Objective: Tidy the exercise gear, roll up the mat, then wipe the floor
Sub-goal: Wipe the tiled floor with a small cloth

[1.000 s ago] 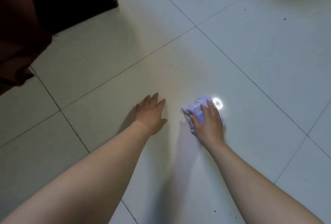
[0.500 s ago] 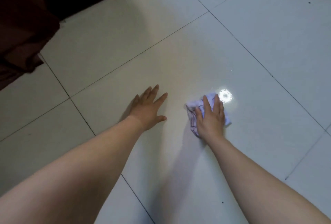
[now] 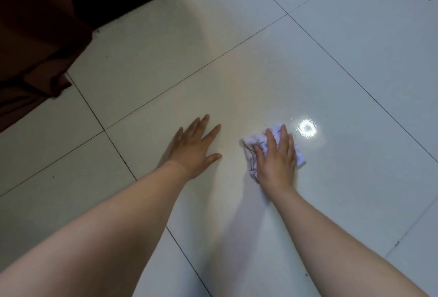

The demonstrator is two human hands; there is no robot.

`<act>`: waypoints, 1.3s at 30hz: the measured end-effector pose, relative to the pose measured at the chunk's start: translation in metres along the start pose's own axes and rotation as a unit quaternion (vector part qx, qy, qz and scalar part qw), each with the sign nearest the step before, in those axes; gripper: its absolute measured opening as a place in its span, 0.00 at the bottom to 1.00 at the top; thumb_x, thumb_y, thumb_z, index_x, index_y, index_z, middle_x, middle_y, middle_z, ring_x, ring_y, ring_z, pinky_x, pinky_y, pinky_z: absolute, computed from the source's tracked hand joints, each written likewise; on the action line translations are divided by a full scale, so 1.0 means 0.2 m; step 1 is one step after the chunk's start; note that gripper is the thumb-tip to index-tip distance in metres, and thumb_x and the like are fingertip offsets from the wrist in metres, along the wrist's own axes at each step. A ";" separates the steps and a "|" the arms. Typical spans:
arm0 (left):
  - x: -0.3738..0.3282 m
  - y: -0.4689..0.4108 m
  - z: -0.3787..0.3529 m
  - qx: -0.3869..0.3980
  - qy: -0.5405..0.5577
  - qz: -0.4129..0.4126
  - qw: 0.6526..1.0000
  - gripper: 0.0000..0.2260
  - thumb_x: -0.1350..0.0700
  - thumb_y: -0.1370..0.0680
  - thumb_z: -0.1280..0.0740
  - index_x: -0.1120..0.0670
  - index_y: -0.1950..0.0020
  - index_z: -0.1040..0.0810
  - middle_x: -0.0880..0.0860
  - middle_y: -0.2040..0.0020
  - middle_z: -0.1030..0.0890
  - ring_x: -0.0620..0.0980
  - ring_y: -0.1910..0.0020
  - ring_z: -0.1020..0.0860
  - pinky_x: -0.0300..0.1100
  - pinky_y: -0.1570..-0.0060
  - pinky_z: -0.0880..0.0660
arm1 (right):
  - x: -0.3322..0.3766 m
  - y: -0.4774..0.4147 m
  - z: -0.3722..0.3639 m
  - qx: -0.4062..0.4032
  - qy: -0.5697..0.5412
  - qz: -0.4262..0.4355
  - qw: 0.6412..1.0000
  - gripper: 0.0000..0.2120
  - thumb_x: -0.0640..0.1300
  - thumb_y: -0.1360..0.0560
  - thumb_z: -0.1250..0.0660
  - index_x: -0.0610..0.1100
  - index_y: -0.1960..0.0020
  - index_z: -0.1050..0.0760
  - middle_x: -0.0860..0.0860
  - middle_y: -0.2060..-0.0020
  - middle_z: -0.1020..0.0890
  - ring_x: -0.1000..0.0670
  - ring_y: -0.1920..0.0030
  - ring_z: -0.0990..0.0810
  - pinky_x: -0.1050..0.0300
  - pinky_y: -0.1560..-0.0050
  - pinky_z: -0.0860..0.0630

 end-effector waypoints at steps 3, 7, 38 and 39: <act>0.05 0.01 0.00 -0.018 0.005 0.023 1.000 0.28 0.41 0.20 0.49 0.42 0.24 0.59 0.47 0.23 0.64 0.48 0.24 0.61 0.51 0.26 0.56 | 0.03 0.07 0.00 -0.026 0.000 0.010 1.000 0.25 0.55 0.24 0.43 0.43 0.32 0.32 0.40 0.28 0.36 0.36 0.30 0.37 0.47 0.31 0.46; 0.03 -0.02 0.00 -0.031 0.004 0.039 0.999 0.27 0.42 0.19 0.51 0.42 0.24 0.60 0.47 0.23 0.64 0.49 0.24 0.61 0.53 0.26 0.56 | 0.02 0.16 -0.03 -0.018 -0.018 0.027 0.999 0.27 0.58 0.25 0.45 0.46 0.30 0.34 0.44 0.28 0.36 0.41 0.29 0.38 0.55 0.30 0.50; -0.46 -0.55 0.04 -0.185 -0.015 0.132 0.974 0.30 0.45 0.24 0.52 0.56 0.25 0.43 0.51 0.23 0.42 0.51 0.26 0.43 0.60 0.31 0.47 | -0.27 -0.71 0.23 -0.125 -0.050 0.076 0.988 0.22 0.54 0.24 0.42 0.47 0.34 0.29 0.45 0.29 0.34 0.43 0.29 0.37 0.51 0.28 0.49; -0.46 -0.55 0.05 -0.188 -0.013 0.132 0.973 0.30 0.45 0.25 0.51 0.56 0.25 0.42 0.52 0.24 0.41 0.52 0.26 0.42 0.60 0.31 0.46 | -0.27 -0.69 0.22 -0.111 -0.049 0.108 0.987 0.21 0.53 0.24 0.41 0.47 0.34 0.29 0.45 0.29 0.33 0.43 0.29 0.36 0.53 0.28 0.50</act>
Point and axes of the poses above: each hand's wrist, its own y-axis away from the middle knuckle, its own z-axis out of the back of the hand, x = y × z, the point moved 8 cm from there along -y, towards the middle knuckle
